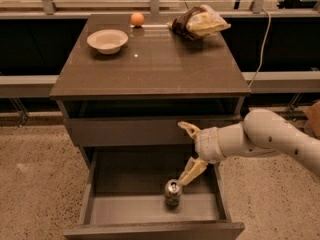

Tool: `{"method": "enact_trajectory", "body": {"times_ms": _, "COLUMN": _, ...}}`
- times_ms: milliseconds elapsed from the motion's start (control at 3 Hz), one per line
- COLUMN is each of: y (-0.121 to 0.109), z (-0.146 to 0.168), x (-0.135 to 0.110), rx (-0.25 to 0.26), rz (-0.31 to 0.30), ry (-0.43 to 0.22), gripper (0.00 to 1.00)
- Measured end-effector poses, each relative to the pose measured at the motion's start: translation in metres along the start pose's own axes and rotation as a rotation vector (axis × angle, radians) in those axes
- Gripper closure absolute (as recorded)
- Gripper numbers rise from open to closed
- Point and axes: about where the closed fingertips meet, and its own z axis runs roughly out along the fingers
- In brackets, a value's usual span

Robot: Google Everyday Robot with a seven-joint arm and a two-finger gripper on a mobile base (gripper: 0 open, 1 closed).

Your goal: Pick 7up can from middle drawer and place on counter

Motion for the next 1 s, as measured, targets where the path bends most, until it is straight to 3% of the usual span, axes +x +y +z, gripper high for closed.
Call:
{"method": "enact_trajectory", "body": {"times_ms": 333, "y": 0.0, "z": 0.03, "x": 0.021, "rx": -0.04, "rz": 0.112, "ry": -0.015, "gripper": 0.0}}
{"method": "enact_trajectory", "body": {"times_ms": 667, "y": 0.0, "z": 0.03, "x": 0.021, "rx": -0.04, "rz": 0.112, "ry": -0.015, "gripper": 0.0}}
{"method": "enact_trajectory", "body": {"times_ms": 1000, "y": 0.016, "z": 0.059, "x": 0.045, "rx": -0.059, "rz": 0.167, "ry": -0.05, "gripper": 0.0}}
